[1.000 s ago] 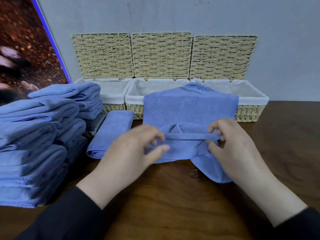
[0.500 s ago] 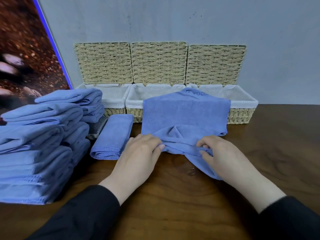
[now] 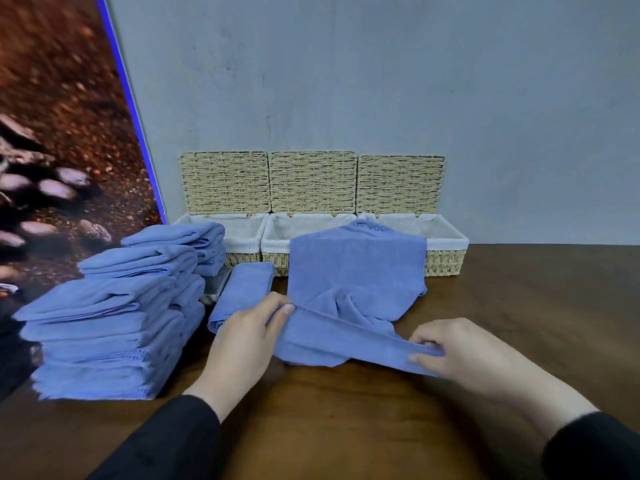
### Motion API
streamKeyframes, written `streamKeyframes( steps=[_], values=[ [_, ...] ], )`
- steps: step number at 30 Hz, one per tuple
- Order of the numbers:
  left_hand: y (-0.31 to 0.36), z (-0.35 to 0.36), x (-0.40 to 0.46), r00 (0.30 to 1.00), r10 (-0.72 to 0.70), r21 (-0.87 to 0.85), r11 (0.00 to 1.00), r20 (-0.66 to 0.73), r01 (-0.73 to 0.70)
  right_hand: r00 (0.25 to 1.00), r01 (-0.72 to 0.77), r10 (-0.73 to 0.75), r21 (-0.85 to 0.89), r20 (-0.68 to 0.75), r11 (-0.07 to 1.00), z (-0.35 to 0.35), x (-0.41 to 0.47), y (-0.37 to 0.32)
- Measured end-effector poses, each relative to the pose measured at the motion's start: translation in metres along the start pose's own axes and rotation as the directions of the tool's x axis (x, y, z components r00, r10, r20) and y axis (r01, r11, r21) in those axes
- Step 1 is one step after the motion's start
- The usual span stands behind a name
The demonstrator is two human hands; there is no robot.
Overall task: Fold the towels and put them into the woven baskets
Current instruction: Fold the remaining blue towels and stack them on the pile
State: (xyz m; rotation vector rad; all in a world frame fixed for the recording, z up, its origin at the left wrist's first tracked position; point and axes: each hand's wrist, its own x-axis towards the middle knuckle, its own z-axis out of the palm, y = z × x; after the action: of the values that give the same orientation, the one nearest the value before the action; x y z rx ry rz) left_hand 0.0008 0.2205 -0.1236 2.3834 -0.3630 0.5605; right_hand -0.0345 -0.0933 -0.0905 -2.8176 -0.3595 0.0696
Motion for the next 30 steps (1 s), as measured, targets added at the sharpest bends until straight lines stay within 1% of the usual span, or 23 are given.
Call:
streamKeyframes(
  steps=[2,3,4,6,8,11,13,14,15,17,19,20,21,22,23,24,25,26,27,28,29,30],
  values=[
    [-0.003,-0.015,-0.008,0.998,-0.003,0.082,0.997,0.056,-0.001,0.998,-0.052,0.052,0.015,0.02,0.999,-0.007,-0.012,0.006],
    [-0.006,-0.022,-0.011,0.998,-0.01,0.094,0.996,0.063,0.005,0.997,-0.071,0.071,0.058,0.0,0.996,-0.011,-0.018,0.008],
    [-0.007,-0.029,-0.013,0.998,-0.023,0.094,0.995,0.058,0.017,0.996,-0.068,0.075,0.116,-0.057,0.991,-0.015,-0.024,0.011],
    [-0.008,-0.043,-0.014,0.999,-0.036,0.096,0.995,0.029,0.033,0.968,-0.004,0.068,0.254,-0.243,0.967,-0.026,-0.035,0.008],
    [-0.004,-0.055,-0.012,0.999,-0.04,0.094,0.995,0.003,0.04,0.911,0.072,0.092,0.376,-0.401,0.924,-0.038,-0.045,-0.002],
    [0.013,-0.073,-0.005,0.995,-0.055,0.037,0.998,-0.083,0.058,0.837,0.193,0.138,0.521,-0.53,0.831,-0.058,-0.05,-0.018],
    [0.027,-0.084,0.003,0.984,-0.07,-0.077,0.995,-0.165,0.058,0.82,0.268,0.179,0.64,-0.544,0.72,-0.07,-0.051,-0.027],
    [0.034,-0.089,0.007,0.978,-0.086,-0.139,0.988,-0.191,0.06,0.831,0.276,0.186,0.679,-0.525,0.68,-0.074,-0.051,-0.029],
    [0.041,-0.092,0.01,0.975,-0.11,-0.193,0.978,-0.195,0.072,0.853,0.254,0.187,0.701,-0.487,0.666,-0.077,-0.051,-0.031],
    [0.049,-0.094,0.015,0.974,-0.187,-0.288,0.947,-0.129,0.144,0.908,0.163,0.164,0.685,-0.386,0.71,-0.08,-0.054,-0.028],
    [0.045,-0.089,0.017,0.964,-0.261,-0.31,0.914,0.046,0.262,0.952,0.042,0.157,0.618,-0.263,0.785,-0.075,-0.057,-0.017],
    [0.038,-0.085,0.016,0.942,-0.291,-0.285,0.9,0.167,0.329,0.966,-0.025,0.171,0.587,-0.195,0.81,-0.071,-0.058,-0.009],
    [0.033,-0.081,0.015,0.9,-0.322,-0.235,0.889,0.293,0.394,0.971,-0.09,0.2,0.584,-0.128,0.807,-0.066,-0.059,-0.003],
    [0.029,-0.075,0.012,0.842,-0.354,-0.163,0.879,0.407,0.449,0.969,-0.157,0.242,0.612,-0.058,0.775,-0.06,-0.058,0.004],
    [0.028,-0.068,0.01,0.778,-0.388,-0.099,0.864,0.494,0.493,0.963,-0.212,0.27,0.662,0.016,0.719,-0.054,-0.057,0.008],
    [0.029,-0.062,0.007,0.728,-0.417,-0.067,0.844,0.545,0.533,0.954,-0.251,0.289,0.726,0.076,0.64,-0.049,-0.053,0.01],
    [0.031,-0.055,0.009,0.706,-0.437,-0.084,0.816,0.557,0.572,0.947,-0.258,0.308,0.794,0.093,0.551,-0.046,-0.049,0.009],
    [0.036,-0.051,0.013,0.707,-0.449,-0.159,0.773,0.546,0.614,0.941,-0.229,0.331,0.853,0.071,0.469,-0.045,-0.044,0.006],
    [0.04,-0.046,0.02,0.735,-0.443,-0.284,0.721,0.513,0.632,0.935,-0.168,0.353,0.895,0.012,0.412,-0.047,-0.036,0.004],
    [0.045,-0.044,0.03,0.791,-0.416,-0.432,0.674,0.448,0.599,0.925,-0.07,0.369,0.915,-0.089,0.397,-0.051,-0.03,0.0],
    [0.051,-0.045,0.043,0.86,-0.379,-0.555,0.657,0.341,0.51,0.894,0.043,0.385,0.9,-0.229,0.434,-0.059,-0.023,-0.003],
    [0.058,-0.049,0.056,0.919,-0.335,-0.629,0.673,0.21,0.389,0.838,0.143,0.396,0.852,-0.375,0.503,-0.069,-0.018,-0.006]
  ],
)
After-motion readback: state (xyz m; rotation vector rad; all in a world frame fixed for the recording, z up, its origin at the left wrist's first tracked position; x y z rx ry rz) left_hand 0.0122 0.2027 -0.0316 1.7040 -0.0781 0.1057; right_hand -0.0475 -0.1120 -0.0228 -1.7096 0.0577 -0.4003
